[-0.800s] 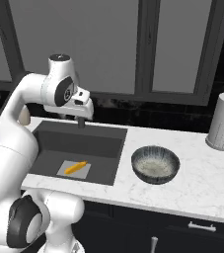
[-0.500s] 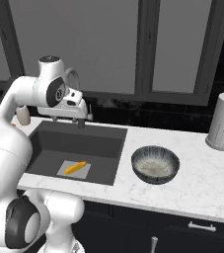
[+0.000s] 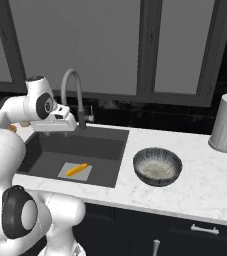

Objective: Pick the corn from the sink and place it in the bowl. Then pick the bowl and place it in the microwave. Then close the microwave door and press the start button.

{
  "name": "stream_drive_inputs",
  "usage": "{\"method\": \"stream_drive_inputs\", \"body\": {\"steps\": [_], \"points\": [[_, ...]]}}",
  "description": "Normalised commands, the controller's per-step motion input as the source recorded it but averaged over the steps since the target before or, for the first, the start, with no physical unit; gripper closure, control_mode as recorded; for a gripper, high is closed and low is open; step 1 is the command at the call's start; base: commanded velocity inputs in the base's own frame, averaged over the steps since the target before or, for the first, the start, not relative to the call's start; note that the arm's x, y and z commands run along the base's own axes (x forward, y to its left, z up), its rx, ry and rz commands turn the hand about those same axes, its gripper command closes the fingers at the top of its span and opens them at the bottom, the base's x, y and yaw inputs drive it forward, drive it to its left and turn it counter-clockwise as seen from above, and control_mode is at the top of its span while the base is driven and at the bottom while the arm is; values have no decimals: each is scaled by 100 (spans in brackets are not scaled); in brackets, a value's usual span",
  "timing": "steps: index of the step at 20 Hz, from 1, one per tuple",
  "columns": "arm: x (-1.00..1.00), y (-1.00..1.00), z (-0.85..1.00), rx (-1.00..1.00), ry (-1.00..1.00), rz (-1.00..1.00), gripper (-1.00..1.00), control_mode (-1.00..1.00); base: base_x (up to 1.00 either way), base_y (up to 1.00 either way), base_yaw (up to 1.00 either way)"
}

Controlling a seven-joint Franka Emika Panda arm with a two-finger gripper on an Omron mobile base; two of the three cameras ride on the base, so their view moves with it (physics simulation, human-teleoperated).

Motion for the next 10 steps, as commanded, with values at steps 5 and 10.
{"method": "stream_drive_inputs", "body": {"steps": [5, 10], "points": [[-1, -27, -78, 20, -7, 0, -100, -100, 0, 0, 0], [2, -15, -76, 17, 0, -1, -100, -100, 0, 0, 0]]}}
